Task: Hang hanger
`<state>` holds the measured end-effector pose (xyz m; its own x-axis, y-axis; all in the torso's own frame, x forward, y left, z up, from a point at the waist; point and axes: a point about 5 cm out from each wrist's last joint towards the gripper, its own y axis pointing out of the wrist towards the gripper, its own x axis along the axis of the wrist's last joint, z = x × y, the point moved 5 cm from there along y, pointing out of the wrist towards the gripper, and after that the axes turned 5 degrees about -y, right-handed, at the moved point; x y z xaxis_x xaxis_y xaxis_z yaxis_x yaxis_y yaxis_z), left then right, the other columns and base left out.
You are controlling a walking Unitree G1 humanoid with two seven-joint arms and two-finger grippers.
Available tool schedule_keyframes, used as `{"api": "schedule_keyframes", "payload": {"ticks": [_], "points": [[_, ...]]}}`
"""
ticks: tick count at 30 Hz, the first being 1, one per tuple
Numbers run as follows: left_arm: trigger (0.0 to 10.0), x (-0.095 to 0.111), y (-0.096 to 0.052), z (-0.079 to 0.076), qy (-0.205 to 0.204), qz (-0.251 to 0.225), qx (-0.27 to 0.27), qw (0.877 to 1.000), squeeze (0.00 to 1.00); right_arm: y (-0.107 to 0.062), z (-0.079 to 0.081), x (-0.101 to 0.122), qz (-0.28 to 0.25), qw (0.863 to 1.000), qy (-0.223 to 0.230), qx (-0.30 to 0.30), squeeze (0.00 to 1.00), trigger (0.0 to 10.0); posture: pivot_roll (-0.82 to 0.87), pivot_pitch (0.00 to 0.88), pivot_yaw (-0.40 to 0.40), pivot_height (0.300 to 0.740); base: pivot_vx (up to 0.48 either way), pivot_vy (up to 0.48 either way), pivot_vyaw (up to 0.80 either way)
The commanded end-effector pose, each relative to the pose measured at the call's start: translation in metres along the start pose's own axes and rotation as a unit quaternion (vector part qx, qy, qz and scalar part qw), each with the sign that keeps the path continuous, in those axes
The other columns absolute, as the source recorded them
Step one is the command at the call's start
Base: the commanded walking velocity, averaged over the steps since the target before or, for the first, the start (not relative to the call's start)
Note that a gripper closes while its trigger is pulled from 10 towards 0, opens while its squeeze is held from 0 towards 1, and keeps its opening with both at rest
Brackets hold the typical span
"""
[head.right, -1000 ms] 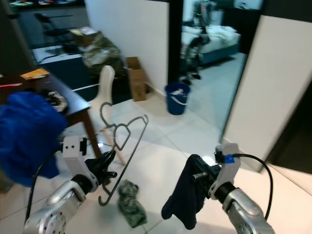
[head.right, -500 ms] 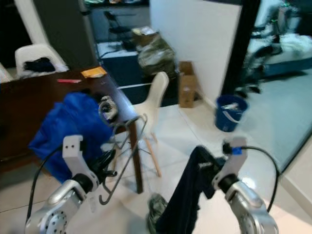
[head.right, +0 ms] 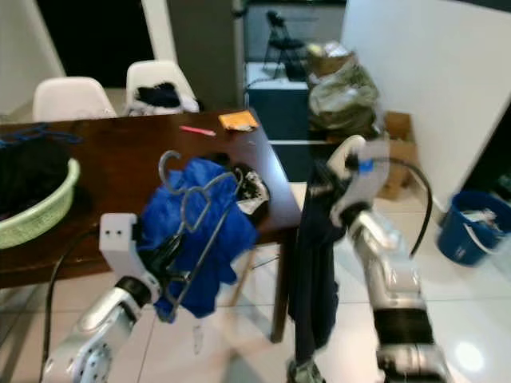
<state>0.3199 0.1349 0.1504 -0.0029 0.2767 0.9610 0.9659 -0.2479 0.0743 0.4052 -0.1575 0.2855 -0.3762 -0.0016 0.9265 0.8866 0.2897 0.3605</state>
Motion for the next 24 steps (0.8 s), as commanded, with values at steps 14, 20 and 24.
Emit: {"api": "schedule_keyframes", "payload": {"ticks": [14, 20, 24], "points": [[10.0, -0.002, -0.003, -0.042, 0.056, -0.02, -0.058, 0.997, 0.0, 0.05, 0.076, 0.141, -0.231, 0.962, 0.084, 0.122, 0.0, 10.0, 0.05, 0.0, -0.056, 0.74, 0.0, 0.0, 0.75], [10.0, -0.004, 0.0, -0.042, 0.067, -0.022, -0.056, 0.996, 0.0, 0.076, 0.094, 0.13, -0.212, 0.959, 0.14, 0.125, 0.0, 10.0, 0.05, 0.0, -0.057, 0.74, 0.0, 0.0, 0.77], [10.0, 0.01, 0.0, -0.036, 0.094, -0.044, -0.041, 0.994, 0.0, 0.078, 0.098, 0.082, -0.133, 0.978, 0.112, 0.111, 0.0, 10.0, 0.06, 0.0, -0.059, 0.74, 0.0, 0.0, 0.63]]}}
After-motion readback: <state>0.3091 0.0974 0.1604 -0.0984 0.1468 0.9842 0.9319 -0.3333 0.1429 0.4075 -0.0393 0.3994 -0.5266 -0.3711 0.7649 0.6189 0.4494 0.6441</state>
